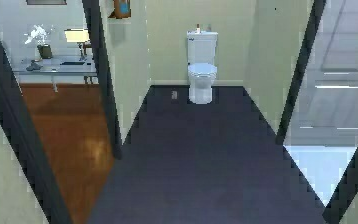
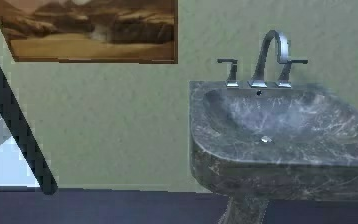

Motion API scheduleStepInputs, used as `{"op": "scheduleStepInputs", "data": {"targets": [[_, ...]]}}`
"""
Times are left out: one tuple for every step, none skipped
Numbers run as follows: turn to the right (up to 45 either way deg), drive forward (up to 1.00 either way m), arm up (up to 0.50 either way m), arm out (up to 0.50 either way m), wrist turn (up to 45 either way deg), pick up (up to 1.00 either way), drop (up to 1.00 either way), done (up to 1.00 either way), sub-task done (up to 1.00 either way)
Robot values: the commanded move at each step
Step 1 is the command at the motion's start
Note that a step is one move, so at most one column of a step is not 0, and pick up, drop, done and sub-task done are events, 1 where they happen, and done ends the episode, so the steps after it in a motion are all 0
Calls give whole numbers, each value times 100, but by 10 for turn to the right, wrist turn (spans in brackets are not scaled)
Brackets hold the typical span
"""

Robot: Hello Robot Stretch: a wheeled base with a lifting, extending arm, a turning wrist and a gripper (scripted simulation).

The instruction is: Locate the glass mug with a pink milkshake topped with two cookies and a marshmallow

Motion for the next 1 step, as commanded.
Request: {"op": "scheduleStepInputs", "data": {"targets": [[240,0,0,0,0,0,0,0,0]]}}
